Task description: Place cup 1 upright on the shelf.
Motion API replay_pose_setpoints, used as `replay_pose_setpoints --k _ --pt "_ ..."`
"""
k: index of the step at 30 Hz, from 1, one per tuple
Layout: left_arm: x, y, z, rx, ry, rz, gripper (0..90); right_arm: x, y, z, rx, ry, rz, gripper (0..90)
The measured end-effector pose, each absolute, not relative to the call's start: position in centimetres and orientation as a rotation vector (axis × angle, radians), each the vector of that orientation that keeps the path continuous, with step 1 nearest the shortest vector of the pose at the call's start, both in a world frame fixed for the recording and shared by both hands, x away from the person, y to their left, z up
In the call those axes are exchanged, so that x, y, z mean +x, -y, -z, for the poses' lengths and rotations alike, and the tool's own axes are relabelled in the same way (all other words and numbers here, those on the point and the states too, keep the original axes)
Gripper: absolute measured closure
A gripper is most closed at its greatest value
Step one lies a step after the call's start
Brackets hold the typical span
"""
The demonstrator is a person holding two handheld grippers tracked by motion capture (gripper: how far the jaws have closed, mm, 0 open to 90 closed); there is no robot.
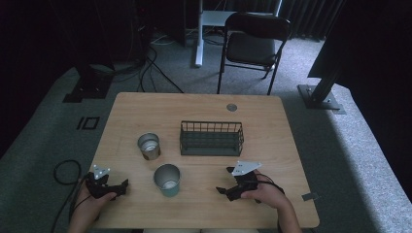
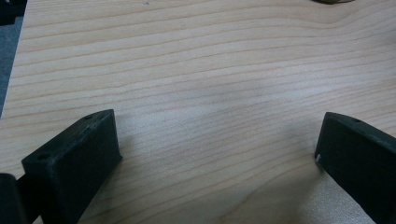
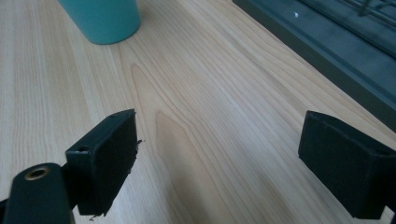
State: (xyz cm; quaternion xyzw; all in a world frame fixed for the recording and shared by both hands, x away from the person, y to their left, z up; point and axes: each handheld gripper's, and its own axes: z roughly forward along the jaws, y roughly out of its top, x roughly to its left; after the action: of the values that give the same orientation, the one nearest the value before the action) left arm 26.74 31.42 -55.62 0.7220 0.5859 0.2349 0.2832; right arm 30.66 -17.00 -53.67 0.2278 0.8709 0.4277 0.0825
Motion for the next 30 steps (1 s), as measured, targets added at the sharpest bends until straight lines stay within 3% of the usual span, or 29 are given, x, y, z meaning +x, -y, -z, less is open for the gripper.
replay_pose_setpoints --k 30 --pt "26.7 -31.4 55.6 1.929 -1.569 -0.629 0.4 30.7 9.8 53.6 0.465 -2.679 -1.357 11.6"
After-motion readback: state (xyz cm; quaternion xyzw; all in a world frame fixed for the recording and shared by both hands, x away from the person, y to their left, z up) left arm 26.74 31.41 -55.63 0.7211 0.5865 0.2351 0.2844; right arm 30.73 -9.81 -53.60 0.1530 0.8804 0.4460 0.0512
